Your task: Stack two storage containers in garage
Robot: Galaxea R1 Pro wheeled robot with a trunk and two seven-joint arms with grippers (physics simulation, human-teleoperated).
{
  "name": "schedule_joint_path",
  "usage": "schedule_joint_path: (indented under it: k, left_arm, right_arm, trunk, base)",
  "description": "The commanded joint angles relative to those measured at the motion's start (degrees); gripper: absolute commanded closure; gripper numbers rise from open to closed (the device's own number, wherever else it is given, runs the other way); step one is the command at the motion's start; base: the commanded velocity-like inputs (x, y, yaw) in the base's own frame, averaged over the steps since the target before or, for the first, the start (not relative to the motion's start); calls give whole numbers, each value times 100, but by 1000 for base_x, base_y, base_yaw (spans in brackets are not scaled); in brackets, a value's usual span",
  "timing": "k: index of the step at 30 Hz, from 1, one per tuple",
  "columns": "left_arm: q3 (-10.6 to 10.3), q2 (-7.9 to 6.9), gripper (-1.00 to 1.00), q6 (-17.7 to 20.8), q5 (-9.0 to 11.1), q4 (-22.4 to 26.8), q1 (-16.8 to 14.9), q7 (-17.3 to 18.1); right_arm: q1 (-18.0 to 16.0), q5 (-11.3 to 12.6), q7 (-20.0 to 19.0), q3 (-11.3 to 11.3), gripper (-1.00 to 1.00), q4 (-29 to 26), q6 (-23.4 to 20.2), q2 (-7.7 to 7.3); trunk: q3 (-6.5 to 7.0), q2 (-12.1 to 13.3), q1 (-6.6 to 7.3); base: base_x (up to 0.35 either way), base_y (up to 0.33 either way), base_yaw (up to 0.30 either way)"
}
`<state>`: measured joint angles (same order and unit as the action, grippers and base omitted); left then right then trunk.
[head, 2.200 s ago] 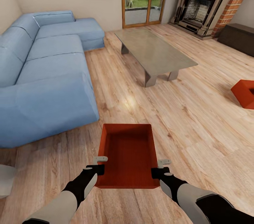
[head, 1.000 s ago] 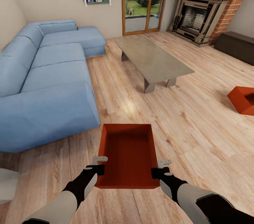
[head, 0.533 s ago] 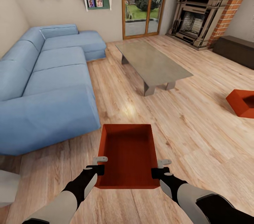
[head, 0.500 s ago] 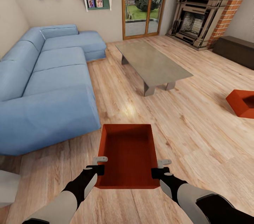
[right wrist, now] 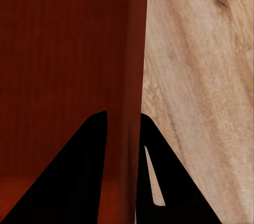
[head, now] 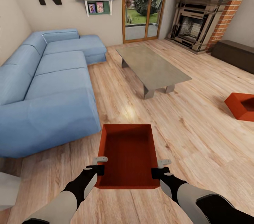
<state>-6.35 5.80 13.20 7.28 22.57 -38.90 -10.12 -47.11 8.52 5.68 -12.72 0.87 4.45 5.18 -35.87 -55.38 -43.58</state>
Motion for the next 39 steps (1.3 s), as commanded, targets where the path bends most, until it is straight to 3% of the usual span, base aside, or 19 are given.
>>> schedule_joint_path:
  k: [1, 39]
  left_arm:
    - [64, 0, 100, 34, -16, 64, -4, -78]
    - [64, 0, 100, 34, 45, 63, -4, -78]
  right_arm:
    - [1, 44, -23, 68, 100, 19, 12, 18]
    - [1, 44, -23, 68, 100, 19, 12, 10]
  trunk:
    - [4, -3, 0]
    - [341, -3, 0]
  base:
    - [0, 0, 0]
    - [0, 0, 0]
